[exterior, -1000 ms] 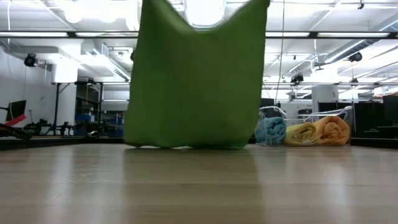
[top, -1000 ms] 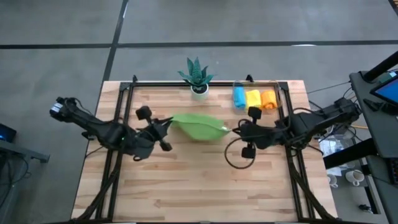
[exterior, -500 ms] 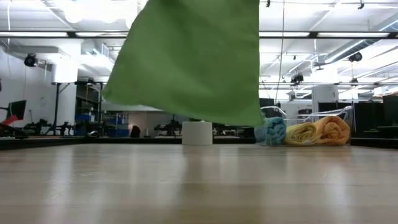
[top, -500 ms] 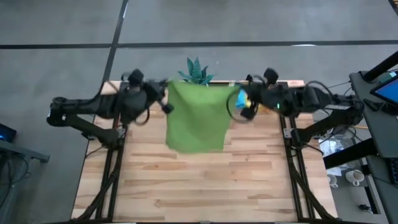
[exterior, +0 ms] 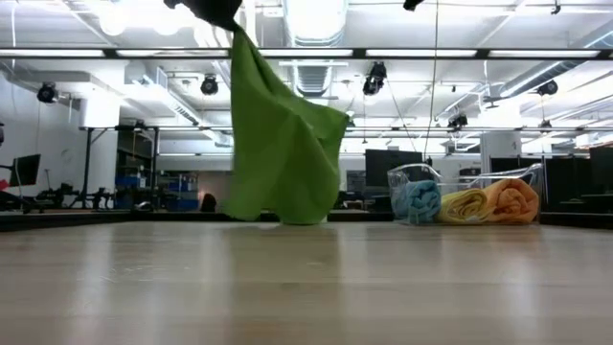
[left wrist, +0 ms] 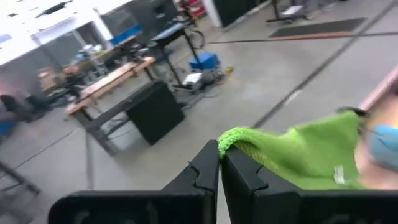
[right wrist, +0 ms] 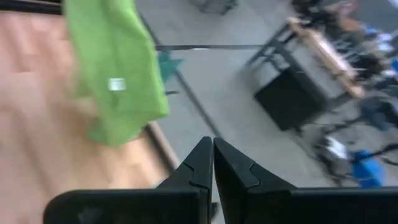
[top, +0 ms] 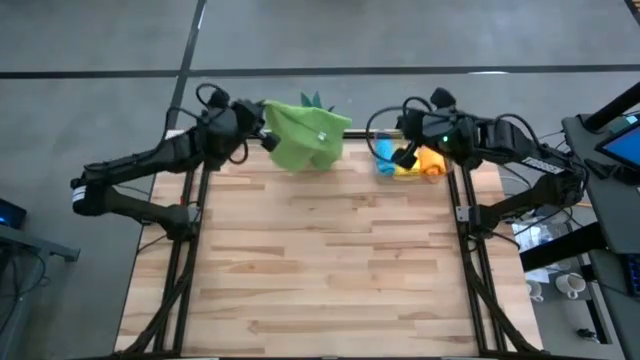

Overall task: Roll microfiber towels into tight, uniform cylinder then place into a basket
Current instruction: Fold the green microfiber cloth

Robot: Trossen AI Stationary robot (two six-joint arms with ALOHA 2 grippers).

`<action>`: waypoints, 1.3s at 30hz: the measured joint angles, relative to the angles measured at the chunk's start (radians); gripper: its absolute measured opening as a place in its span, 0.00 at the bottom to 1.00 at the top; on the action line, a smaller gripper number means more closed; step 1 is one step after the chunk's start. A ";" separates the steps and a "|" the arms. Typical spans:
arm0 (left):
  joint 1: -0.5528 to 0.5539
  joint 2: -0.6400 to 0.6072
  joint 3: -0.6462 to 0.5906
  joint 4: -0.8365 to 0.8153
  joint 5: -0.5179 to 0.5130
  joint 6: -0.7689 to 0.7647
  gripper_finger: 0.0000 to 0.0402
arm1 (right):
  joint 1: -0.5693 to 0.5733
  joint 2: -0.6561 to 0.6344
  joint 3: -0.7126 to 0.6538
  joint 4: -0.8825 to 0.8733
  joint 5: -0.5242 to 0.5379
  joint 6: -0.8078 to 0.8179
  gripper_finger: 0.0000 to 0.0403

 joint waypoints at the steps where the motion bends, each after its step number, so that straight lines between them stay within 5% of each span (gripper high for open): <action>1: -0.008 -0.009 -0.030 0.009 0.015 -0.004 0.00 | 0.011 0.000 -0.006 -0.012 -0.015 0.021 0.02; 7: -0.098 -0.022 -0.165 0.036 0.056 -0.057 0.00 | 0.100 -0.001 -0.064 -0.047 -0.022 0.161 0.02; 16: -0.284 -0.019 -0.173 0.037 0.055 -0.085 0.00 | 0.139 -0.001 -0.233 -0.031 -0.091 0.241 0.02; 26: -0.470 0.003 -0.223 0.050 0.055 -0.202 0.00 | 0.142 0.000 -0.472 0.139 -0.125 0.260 0.07; 31: -0.535 0.025 -0.284 0.055 0.075 -0.358 0.00 | 0.141 0.000 -0.581 0.264 -0.231 0.281 0.15; 34: -0.548 0.055 -0.318 0.123 0.188 -0.483 0.00 | 0.142 0.000 -0.639 0.340 -0.309 0.286 0.21; 39: -0.562 0.123 -0.260 0.363 0.566 -0.534 0.00 | 0.143 0.000 -0.676 0.382 -0.300 0.250 0.25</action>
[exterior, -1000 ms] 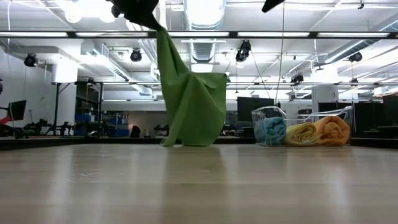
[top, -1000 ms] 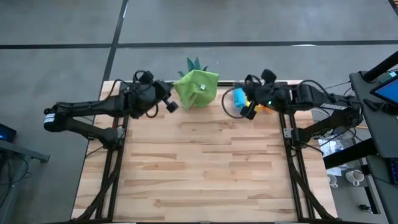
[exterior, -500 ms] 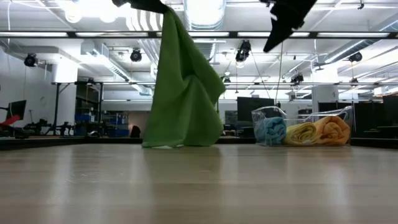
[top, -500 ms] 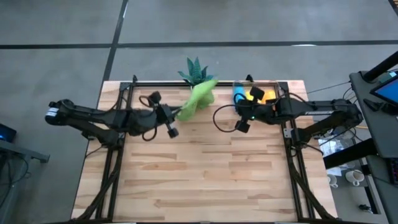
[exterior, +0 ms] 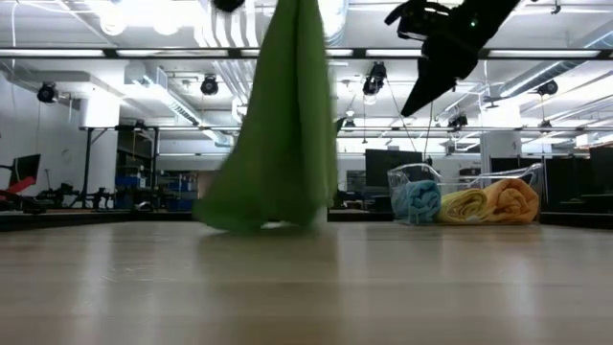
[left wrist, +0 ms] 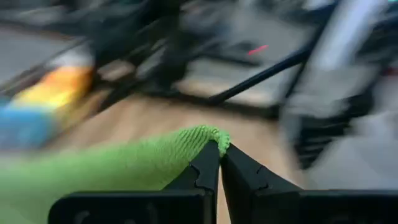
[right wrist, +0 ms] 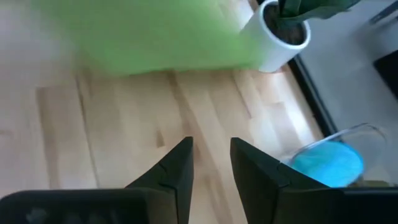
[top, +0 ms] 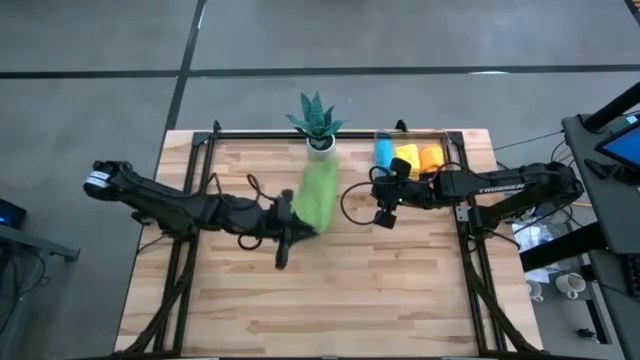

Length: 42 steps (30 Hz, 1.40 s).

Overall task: Roll microfiber towels into tight, uniform cylinder then place into a basket
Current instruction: Fold the green microfiber cloth

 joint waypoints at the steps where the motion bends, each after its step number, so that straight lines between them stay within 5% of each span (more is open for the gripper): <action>1: -0.007 0.012 0.023 0.030 0.037 0.011 0.00 | 0.000 0.000 0.000 0.001 0.007 -0.010 0.25; 6: -0.023 0.047 0.137 0.016 -0.003 0.161 0.00 | 0.000 -0.004 0.030 -0.001 0.010 -0.042 0.25; 12: 0.070 0.033 0.126 -0.111 -0.406 0.291 0.00 | 0.000 -0.028 0.046 -0.005 -0.006 -0.077 0.25; 16: 0.238 0.034 0.082 -0.299 -0.339 0.114 0.00 | 0.000 -0.038 0.036 -0.005 -0.026 -0.078 0.25; 20: 0.396 0.069 0.025 -0.420 -0.075 -0.019 0.00 | 0.000 -0.035 0.021 -0.002 -0.060 -0.077 0.25; 24: 0.435 0.083 -0.020 -0.352 0.050 -0.014 0.00 | 0.000 -0.008 -0.029 0.086 -0.208 -0.073 0.25; 31: 0.428 0.076 -0.106 -0.204 -0.001 0.038 0.00 | 0.044 0.133 -0.138 0.449 -0.329 -0.084 0.25; 38: 0.374 0.067 -0.222 -0.105 -0.346 0.038 0.00 | 0.140 0.428 -0.106 0.785 -0.338 -0.113 0.12; 42: 0.348 0.056 -0.294 0.037 -0.399 0.034 0.00 | 0.193 0.610 0.019 0.855 -0.338 -0.130 0.03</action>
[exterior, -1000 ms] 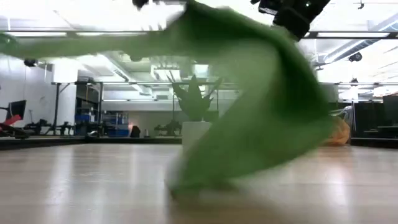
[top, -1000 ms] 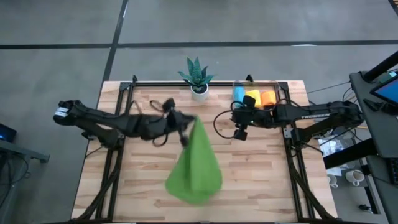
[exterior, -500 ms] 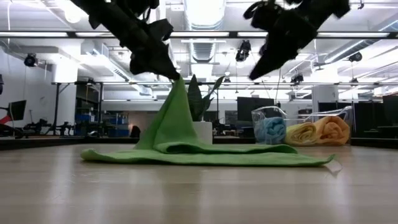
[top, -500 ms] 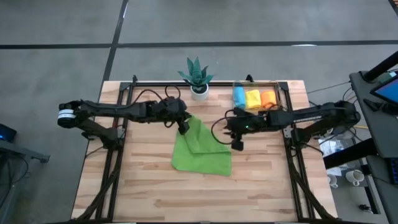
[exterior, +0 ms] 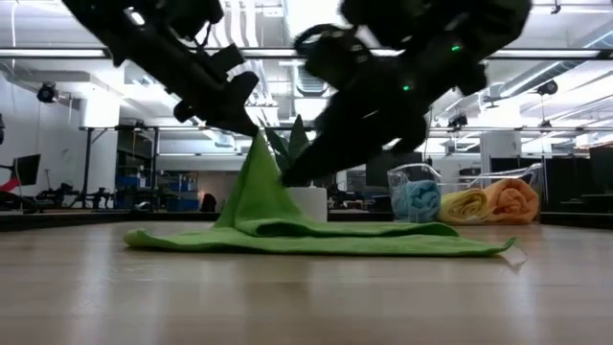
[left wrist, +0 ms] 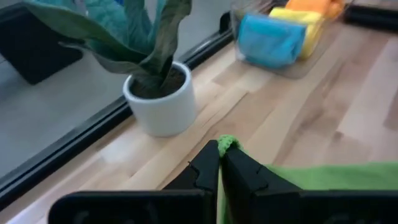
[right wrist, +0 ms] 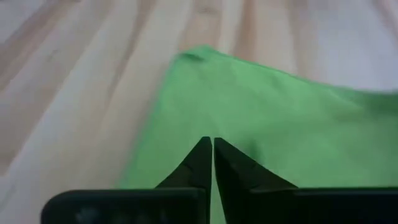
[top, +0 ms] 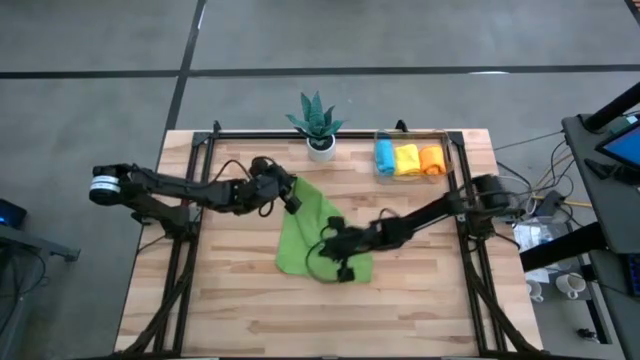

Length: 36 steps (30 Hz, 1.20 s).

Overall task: Roll microfiber towels into tight, uniform cylinder then place into a basket
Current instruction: Fold the green microfiber cloth

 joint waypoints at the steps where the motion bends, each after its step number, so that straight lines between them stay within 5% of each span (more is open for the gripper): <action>1: -0.006 -0.003 -0.016 0.028 0.000 0.000 0.00 | 0.009 0.043 0.037 0.010 0.002 -0.001 0.03; 15: -0.029 -0.044 -0.096 0.166 0.019 0.035 0.00 | -0.038 0.321 0.403 -0.206 0.221 -0.058 0.02; 36: -0.029 -0.055 -0.121 0.103 0.043 0.034 0.00 | -0.080 0.170 0.316 -0.683 0.648 -0.002 0.02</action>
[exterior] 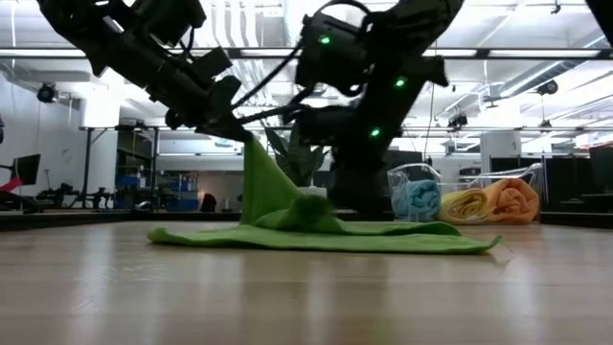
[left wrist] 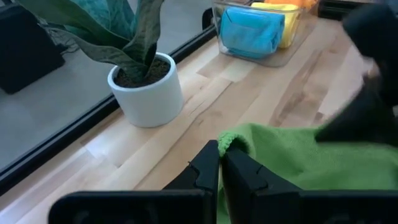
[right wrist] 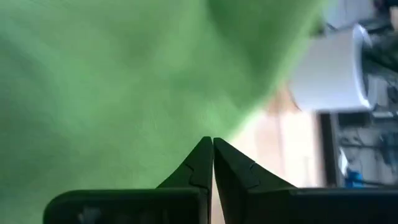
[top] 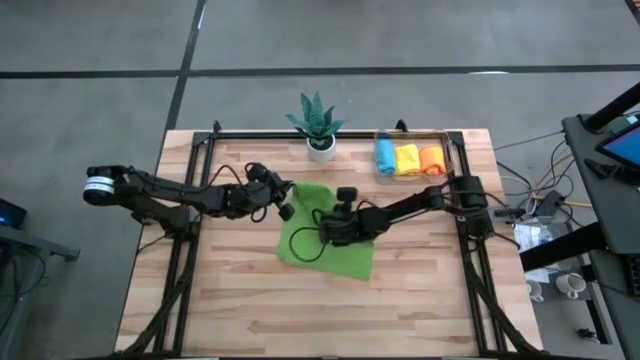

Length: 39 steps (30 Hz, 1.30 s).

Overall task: Roll microfiber towels into tight, uniform cylinder then place into a basket
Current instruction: Fold the green microfiber cloth

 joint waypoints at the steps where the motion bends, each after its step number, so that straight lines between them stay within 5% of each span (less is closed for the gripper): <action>1: 0.000 0.000 0.000 -0.002 0.001 0.000 0.00 | -0.002 -0.017 -0.016 -0.016 0.008 0.014 0.02; 9: 0.000 -0.001 0.000 -0.020 0.004 0.000 0.00 | -0.032 -0.204 -0.250 0.009 -0.009 0.187 0.02; 15: 0.000 -0.001 0.004 -0.017 0.005 0.000 0.00 | 0.003 -0.341 -0.439 0.550 -0.439 0.181 0.02; 18: 0.000 -0.001 0.004 -0.015 0.005 -0.001 0.00 | 0.035 -0.336 -0.494 0.794 -0.535 0.175 0.02; 21: 0.000 -0.001 0.002 -0.013 0.005 -0.001 0.00 | 0.077 -0.311 -0.495 0.863 -0.537 0.131 0.02; 26: 0.000 -0.001 0.003 -0.009 0.006 -0.001 0.00 | 0.123 -0.275 -0.390 0.663 -0.443 0.099 0.05; 33: 0.000 -0.001 0.004 -0.010 0.006 -0.001 0.00 | 0.150 -0.111 -0.186 0.432 -0.346 -0.023 0.25; 39: 0.000 -0.001 0.002 -0.011 0.005 -0.001 0.00 | 0.163 0.029 -0.027 0.310 -0.105 -0.181 0.37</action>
